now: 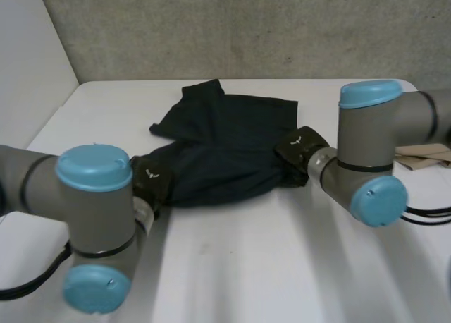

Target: Fold the laundry.

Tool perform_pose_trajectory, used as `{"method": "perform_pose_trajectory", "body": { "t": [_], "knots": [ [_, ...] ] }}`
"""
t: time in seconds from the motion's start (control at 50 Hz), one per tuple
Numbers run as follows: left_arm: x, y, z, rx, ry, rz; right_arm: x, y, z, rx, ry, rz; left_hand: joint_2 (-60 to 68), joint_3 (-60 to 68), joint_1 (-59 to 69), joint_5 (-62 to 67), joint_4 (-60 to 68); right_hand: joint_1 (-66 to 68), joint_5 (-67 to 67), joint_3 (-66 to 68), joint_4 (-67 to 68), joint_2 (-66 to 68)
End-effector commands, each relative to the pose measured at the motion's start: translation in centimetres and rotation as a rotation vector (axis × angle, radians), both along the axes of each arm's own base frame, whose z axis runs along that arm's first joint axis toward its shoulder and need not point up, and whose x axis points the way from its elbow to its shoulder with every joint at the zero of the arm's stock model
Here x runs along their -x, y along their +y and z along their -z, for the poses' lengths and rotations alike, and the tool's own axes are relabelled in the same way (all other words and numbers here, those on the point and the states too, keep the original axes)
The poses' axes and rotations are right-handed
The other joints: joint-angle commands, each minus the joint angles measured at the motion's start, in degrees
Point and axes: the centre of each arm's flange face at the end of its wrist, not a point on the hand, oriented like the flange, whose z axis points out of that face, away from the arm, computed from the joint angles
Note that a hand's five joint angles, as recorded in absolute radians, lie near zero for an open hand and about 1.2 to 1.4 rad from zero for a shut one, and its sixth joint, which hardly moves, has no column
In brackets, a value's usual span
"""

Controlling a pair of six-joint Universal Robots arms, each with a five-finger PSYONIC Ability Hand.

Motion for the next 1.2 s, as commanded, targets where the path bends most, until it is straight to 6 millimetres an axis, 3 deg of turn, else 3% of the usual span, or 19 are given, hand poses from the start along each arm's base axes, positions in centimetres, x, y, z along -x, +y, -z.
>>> {"method": "perform_pose_trajectory", "body": {
  "t": [0.02, 0.2, 0.32, 0.38, 0.46, 0.54, 0.64, 0.7, 0.72, 0.74, 0.78, 0.92, 1.02, 1.04, 1.06, 1.08, 1.1, 1.12, 1.2],
  "knots": [
    [-2.7, 4.4, -3.2, -0.040, -0.033, 0.003, 2.9, 5.0, -3.0, -0.031, 0.038, -0.006, 11.5, 11.9, 14.2, 14.6, 11.2, 24.3, 14.6, 12.3, 11.8, 13.4],
    [-4.8, 10.4, -4.1, -0.193, -0.136, 0.069, 5.8, 10.1, -2.3, -0.129, 0.251, -0.091, 11.5, 11.9, 14.2, 14.6, 11.2, 24.3, 14.6, 12.3, 11.8, 13.4],
    [-5.4, 15.5, -3.3, -0.310, -0.257, 0.203, 8.6, 15.8, -2.1, -0.339, 0.453, -0.218, 11.5, 11.9, 14.2, 14.6, 11.2, 24.3, 14.6, 12.3, 11.8, 13.4],
    [-5.6, 16.8, -3.5, -0.340, -0.305, 0.246, 8.7, 16.2, -2.6, -0.317, 0.446, -0.233, 11.5, 11.9, 14.2, 14.6, 11.2, 24.3, 14.6, 12.3, 11.8, 13.4],
    [-4.5, 14.5, -4.6, -0.276, -0.263, 0.216, 8.1, 15.3, -3.2, -0.261, 0.390, -0.235, 11.5, 11.9, 14.2, 14.6, 11.2, 24.3, 14.6, 12.3, 11.8, 13.4],
    [-1.9, 9.4, -4.1, -0.154, -0.166, 0.155, 7.0, 12.4, -3.9, -0.142, 0.297, -0.172, 11.5, 11.9, 14.2, 14.6, 11.2, 24.3, 14.6, 12.3, 11.8, 13.4],
    [1.9, 2.0, -3.3, 0.056, -0.051, 0.108, 5.0, 7.0, -2.1, -0.021, 0.206, -0.043, 11.5, 11.9, 14.2, 14.6, 11.2, 24.3, 14.6, 12.3, 11.8, 13.4],
    [3.7, -1.8, -2.8, 0.177, -0.011, 0.091, 4.3, 4.7, -2.6, 0.091, 0.203, 0.020, 11.5, 11.9, 14.2, 14.6, 11.2, 24.3, 14.6, 12.3, 11.8, 13.4],
    [3.7, -1.9, -2.8, 0.177, -0.011, 0.091, 4.0, 3.5, -2.8, 0.146, 0.202, 0.051, 11.5, 11.9, 14.2, 14.6, 11.2, 24.3, 14.6, 12.3, 11.8, 13.4],
    [4.6, -4.8, -2.8, 0.287, 0.018, 0.078, 3.8, 2.9, -2.7, 0.167, 0.202, 0.061, 11.5, 11.9, 14.2, 14.6, 11.2, 24.3, 14.6, 12.3, 11.8, 13.4],
    [5.8, -6.7, -2.5, 0.382, 0.037, 0.101, 3.0, 0.8, -1.8, 0.233, 0.198, 0.087, 11.5, 11.9, 14.2, 14.6, 11.2, 24.3, 14.6, 12.3, 11.8, 13.4],
    [8.5, -10.7, -1.1, 0.592, 0.084, 0.198, 0.2, -4.5, 1.0, 0.434, 0.145, 0.098, 11.5, 11.9, 14.2, 14.6, 11.2, 24.3, 14.6, 12.3, 11.8, 13.4],
    [9.1, -12.4, 1.8, 0.590, 0.079, 0.205, -0.5, -6.1, 3.4, 0.457, 0.177, 0.095, 11.5, 11.9, 14.2, 14.6, 11.2, 24.3, 14.6, 12.3, 11.8, 13.4],
    [9.2, -12.5, 2.1, 0.587, 0.079, 0.212, -0.5, -6.2, 3.7, 0.455, 0.176, 0.095, 11.5, 11.9, 14.2, 14.6, 11.2, 15.2, 5.5, 3.2, 2.7, 4.3],
    [9.3, -12.4, 2.4, 0.585, 0.082, 0.221, -0.6, -6.4, 3.9, 0.456, 0.177, 0.098, 11.5, 11.9, 14.2, 14.6, 11.2, -10.2, -19.9, -22.2, -22.7, -21.1],
    [9.4, -12.4, 2.6, 0.588, 0.089, 0.228, -0.6, -6.5, 4.2, 0.451, 0.175, 0.105, -2.2, -1.8, 0.5, 1.0, -2.4, -45.7, -55.4, -57.7, -58.2, -56.6],
    [9.5, -12.4, 2.7, 0.612, 0.103, 0.240, -0.6, -6.5, 4.2, 0.450, 0.173, 0.108, -46.8, -46.4, -44.1, -43.6, -47.0, -45.7, -55.4, -57.7, -58.2, -56.6],
    [9.6, -12.3, 2.7, 0.626, 0.109, 0.243, -0.5, -6.5, 4.0, 0.448, 0.165, 0.110, -58.5, -58.1, -55.8, -55.4, -58.8, -45.7, -55.4, -57.7, -58.2, -56.6],
    [9.6, -11.6, 1.5, 0.744, 0.165, 0.228, 0.1, -6.4, 0.9, 0.446, 0.043, 0.169, -58.5, -58.1, -55.8, -55.4, -58.8, -45.7, -55.4, -57.7, -58.2, -56.6]
  ]
}}
